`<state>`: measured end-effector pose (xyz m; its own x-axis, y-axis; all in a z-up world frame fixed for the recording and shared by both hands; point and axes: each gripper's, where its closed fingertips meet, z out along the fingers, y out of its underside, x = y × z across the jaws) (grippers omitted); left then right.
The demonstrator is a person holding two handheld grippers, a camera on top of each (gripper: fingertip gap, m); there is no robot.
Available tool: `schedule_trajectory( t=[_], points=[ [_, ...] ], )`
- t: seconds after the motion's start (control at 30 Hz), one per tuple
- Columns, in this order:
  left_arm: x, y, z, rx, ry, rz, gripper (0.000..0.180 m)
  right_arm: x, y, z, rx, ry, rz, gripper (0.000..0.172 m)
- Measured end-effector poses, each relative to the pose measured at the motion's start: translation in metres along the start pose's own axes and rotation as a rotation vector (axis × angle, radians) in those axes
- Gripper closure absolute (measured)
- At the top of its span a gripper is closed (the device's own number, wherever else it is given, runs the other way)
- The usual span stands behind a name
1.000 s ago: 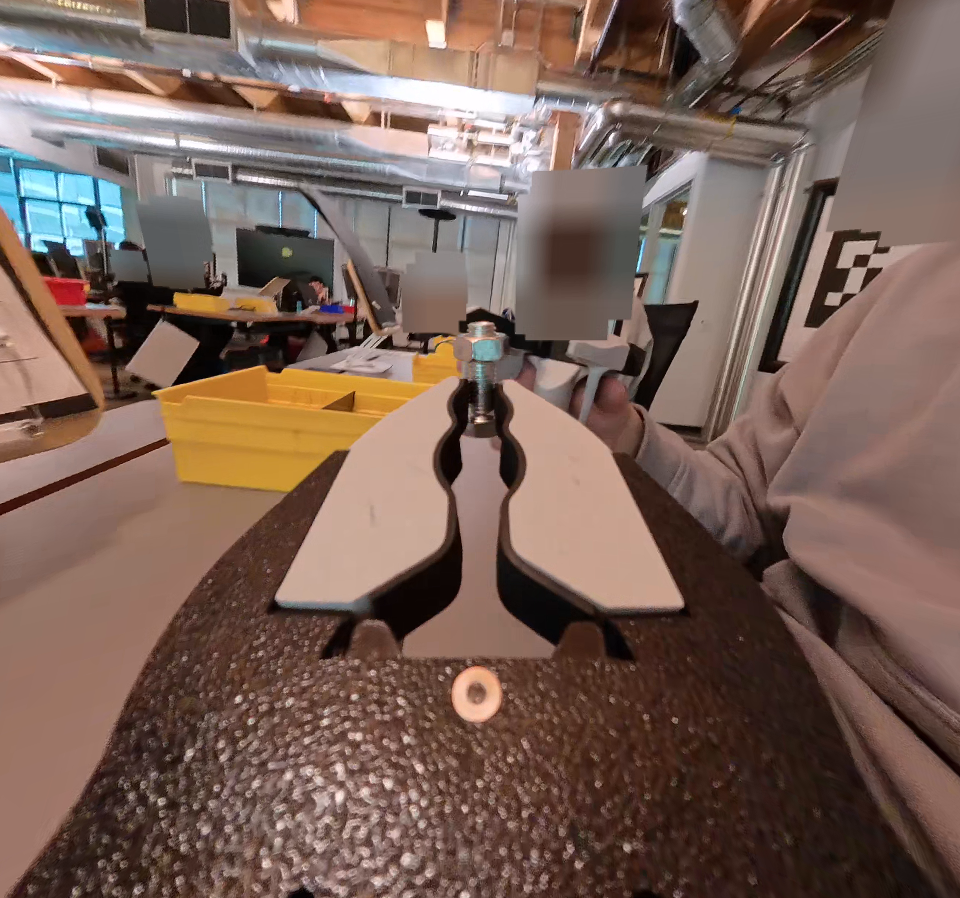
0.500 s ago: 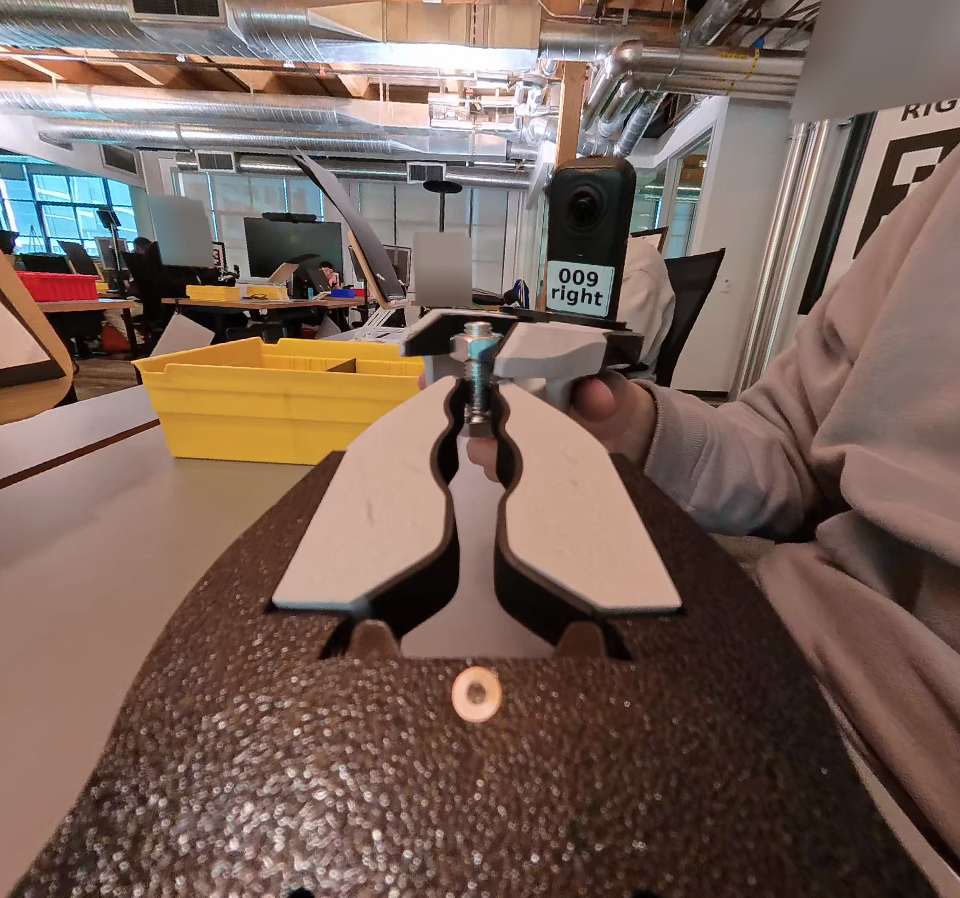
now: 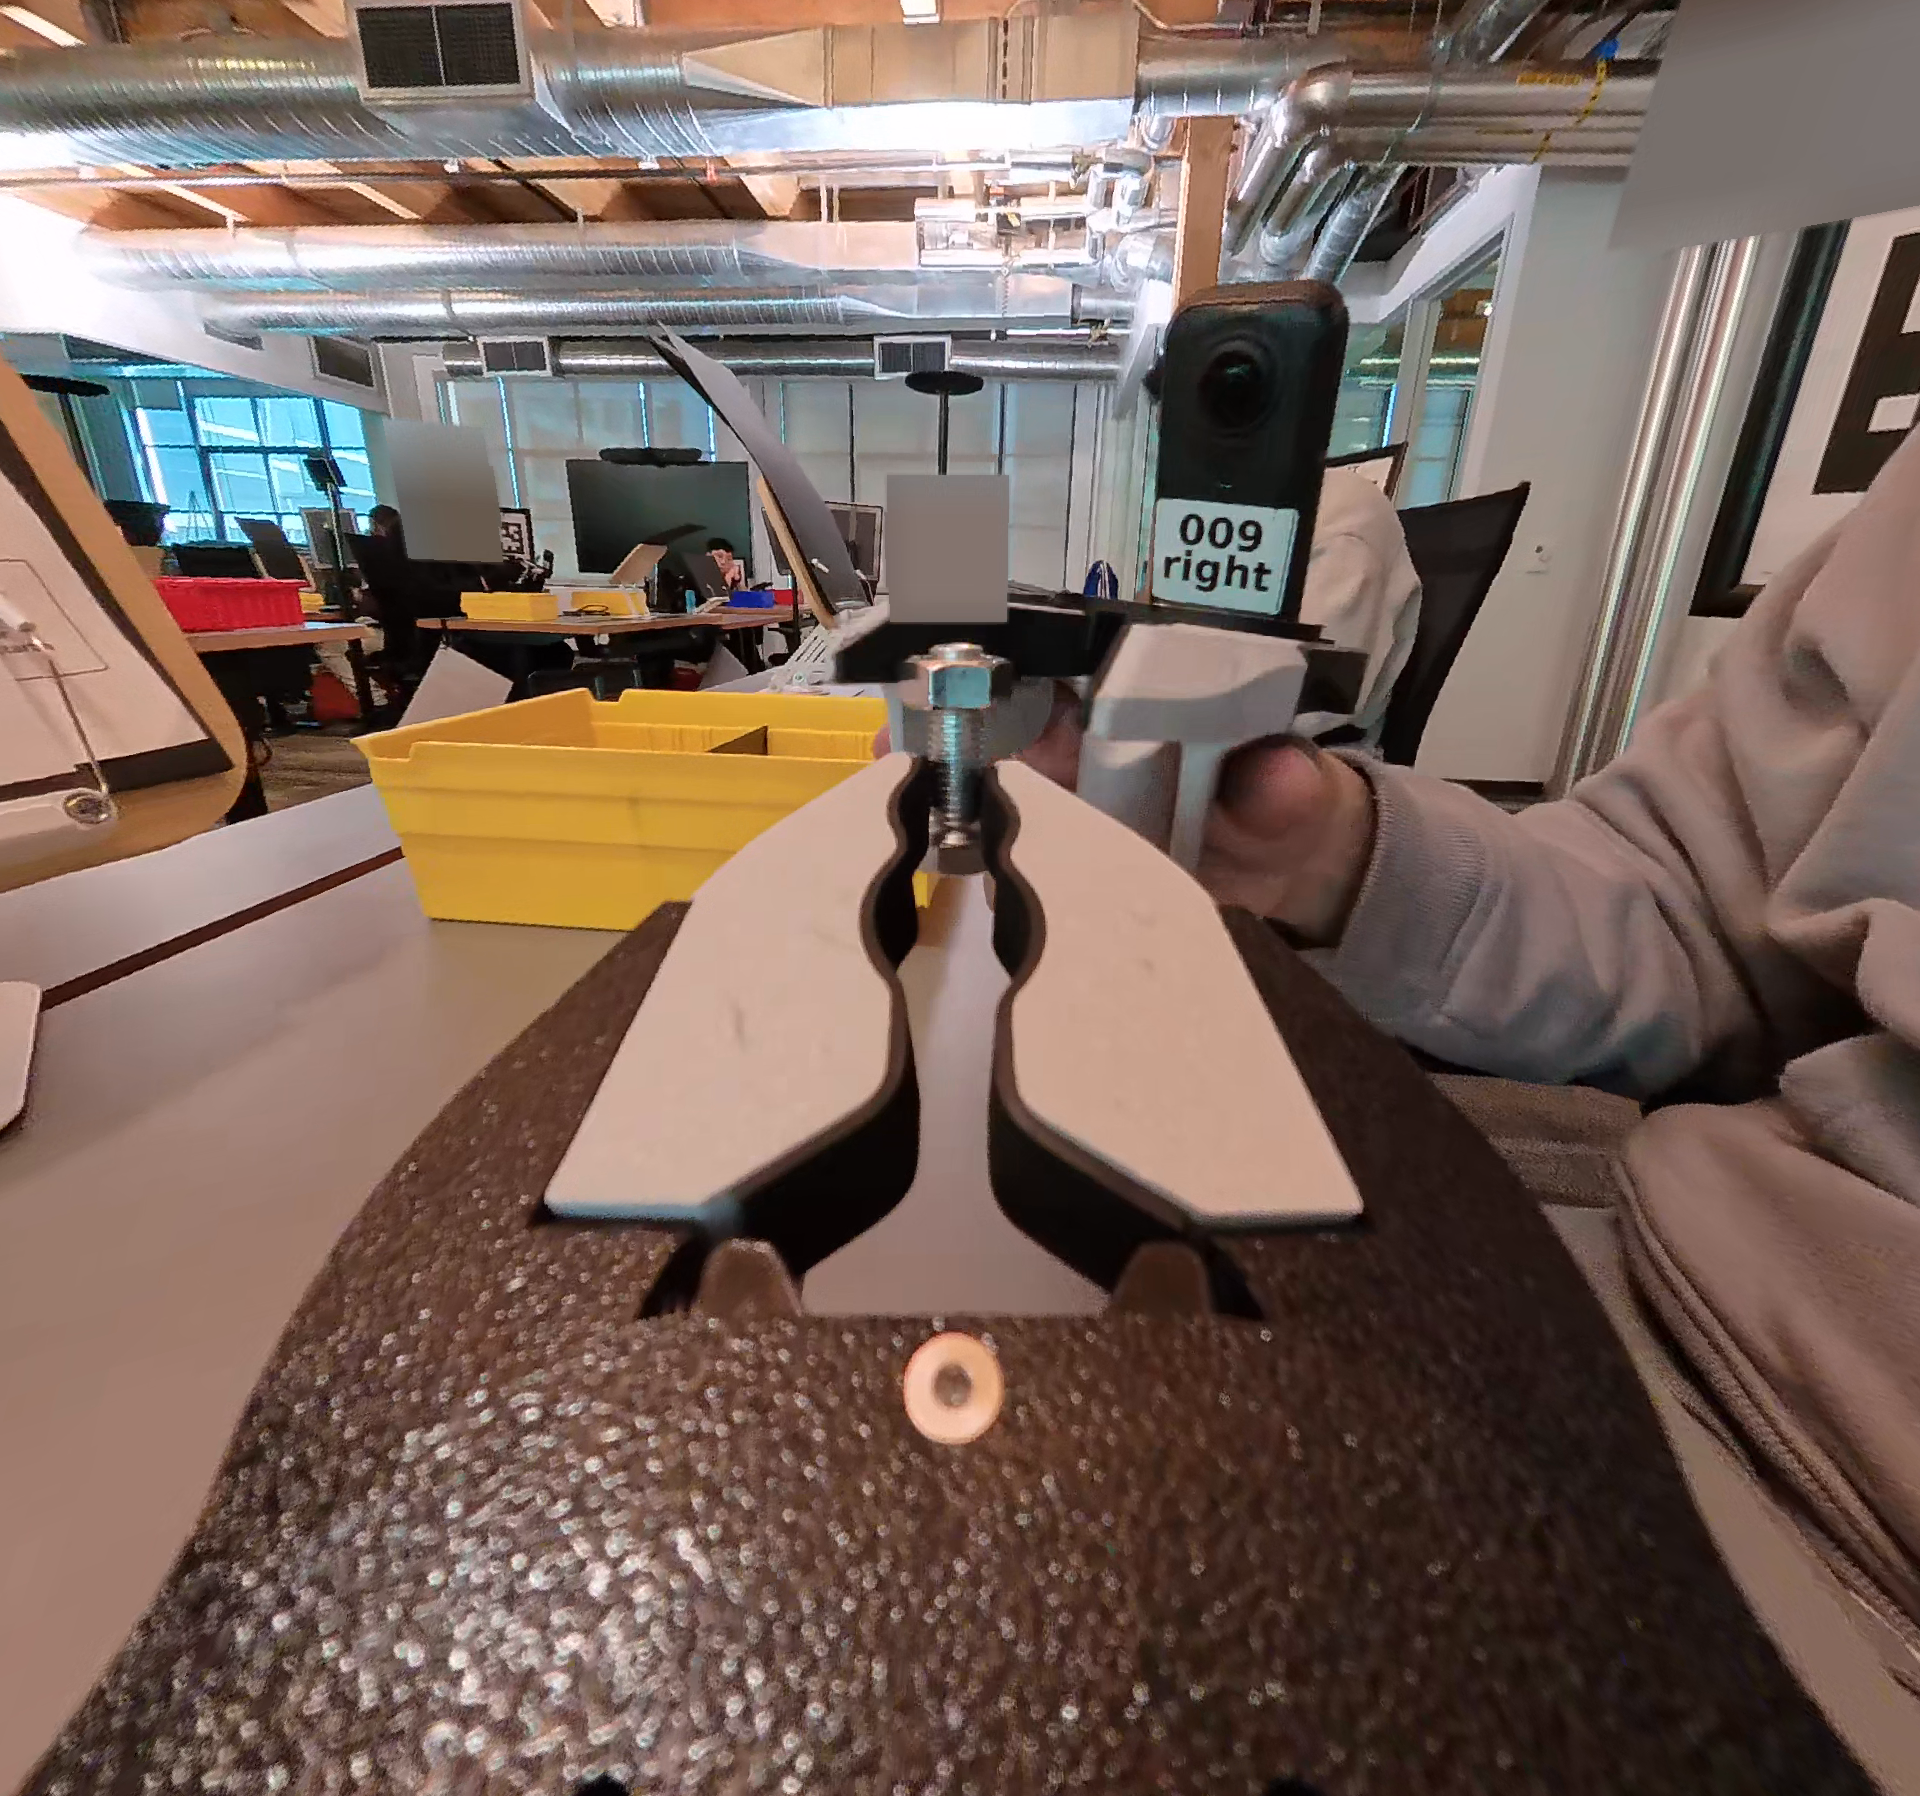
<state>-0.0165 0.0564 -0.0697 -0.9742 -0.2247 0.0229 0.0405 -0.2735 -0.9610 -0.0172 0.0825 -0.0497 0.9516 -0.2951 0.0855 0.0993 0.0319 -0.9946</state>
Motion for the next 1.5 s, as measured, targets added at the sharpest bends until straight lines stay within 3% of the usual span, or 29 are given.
schedule_trajectory(
  t=[0.1, 0.17, 0.2, 0.27, 0.4, 0.6, 0.77, 0.9, 1.13, 1.3, 1.5],
  points=[
    [-0.001, -0.002, -0.001, 0.013, -0.013, 0.003, 0.172, 0.010, -0.005, -0.004, 0.037, 0.044, 0.022, 0.143],
    [-0.006, -0.004, -0.004, 0.029, -0.039, -0.011, 0.172, 0.023, -0.006, -0.011, 0.040, 0.071, 0.062, 0.133],
    [-0.008, -0.007, -0.007, 0.049, -0.041, -0.020, 0.172, 0.039, -0.002, -0.017, 0.016, 0.136, 0.082, 0.147],
    [-0.009, -0.013, -0.010, 0.089, -0.044, -0.022, 0.172, 0.063, 0.004, -0.029, 0.000, 0.224, 0.084, 0.142],
    [-0.009, -0.007, -0.007, 0.040, -0.051, -0.002, 0.172, 0.036, -0.007, -0.022, 0.044, 0.055, 0.110, 0.133],
    [-0.003, -0.001, 0.001, 0.002, -0.037, 0.019, 0.172, 0.011, -0.005, -0.004, 0.033, 0.028, 0.061, 0.139],
    [-0.010, -0.001, 0.000, -0.003, -0.077, 0.007, 0.172, 0.028, -0.002, -0.011, 0.021, 0.081, 0.092, 0.128],
    [-0.010, -0.015, 0.002, 0.065, -0.072, -0.007, 0.172, 0.065, 0.011, -0.034, -0.034, 0.263, 0.098, 0.136],
    [-0.006, -0.004, 0.034, 0.002, -0.071, -0.022, 0.172, 0.030, -0.015, -0.040, 0.069, 0.145, 0.085, 0.133],
    [0.001, 0.003, 0.053, -0.009, -0.025, -0.039, 0.172, 0.039, -0.016, -0.056, 0.087, 0.218, 0.105, 0.140],
    [-0.001, 0.006, 0.056, -0.022, -0.039, -0.041, 0.172, 0.053, -0.011, -0.071, 0.073, 0.237, 0.103, 0.132]
  ],
)
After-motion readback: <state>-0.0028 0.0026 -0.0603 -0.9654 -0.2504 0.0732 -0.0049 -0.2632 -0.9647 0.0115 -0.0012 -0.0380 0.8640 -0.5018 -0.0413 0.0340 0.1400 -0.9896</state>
